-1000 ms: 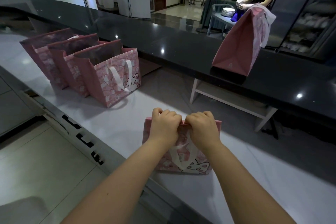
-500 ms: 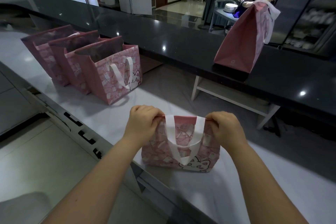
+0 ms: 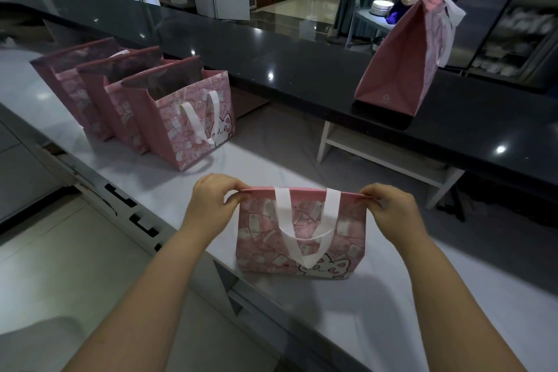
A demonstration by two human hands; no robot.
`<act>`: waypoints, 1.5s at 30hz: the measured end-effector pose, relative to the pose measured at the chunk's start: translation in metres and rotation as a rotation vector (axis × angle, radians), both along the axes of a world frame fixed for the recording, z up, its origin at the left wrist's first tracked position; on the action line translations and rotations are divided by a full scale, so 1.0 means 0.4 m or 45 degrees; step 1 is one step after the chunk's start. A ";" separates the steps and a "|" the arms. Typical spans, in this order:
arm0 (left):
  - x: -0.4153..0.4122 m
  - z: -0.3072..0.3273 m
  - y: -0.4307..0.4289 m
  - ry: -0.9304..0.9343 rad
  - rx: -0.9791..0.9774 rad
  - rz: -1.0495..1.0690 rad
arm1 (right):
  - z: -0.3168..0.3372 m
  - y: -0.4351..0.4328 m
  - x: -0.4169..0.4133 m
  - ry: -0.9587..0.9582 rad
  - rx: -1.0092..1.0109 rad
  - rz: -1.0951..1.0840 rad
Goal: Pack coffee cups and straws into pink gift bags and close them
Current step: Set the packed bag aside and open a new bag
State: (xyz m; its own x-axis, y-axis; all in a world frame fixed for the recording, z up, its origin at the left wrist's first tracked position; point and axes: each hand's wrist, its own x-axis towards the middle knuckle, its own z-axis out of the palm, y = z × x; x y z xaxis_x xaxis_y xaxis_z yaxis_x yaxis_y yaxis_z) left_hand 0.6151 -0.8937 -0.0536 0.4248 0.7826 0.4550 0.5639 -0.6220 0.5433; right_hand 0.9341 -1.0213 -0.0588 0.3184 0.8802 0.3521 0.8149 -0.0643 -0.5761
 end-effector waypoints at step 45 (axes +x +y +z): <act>0.338 -0.231 -0.169 -0.466 -0.913 -0.333 | -0.235 -0.173 -0.186 1.031 0.230 -0.686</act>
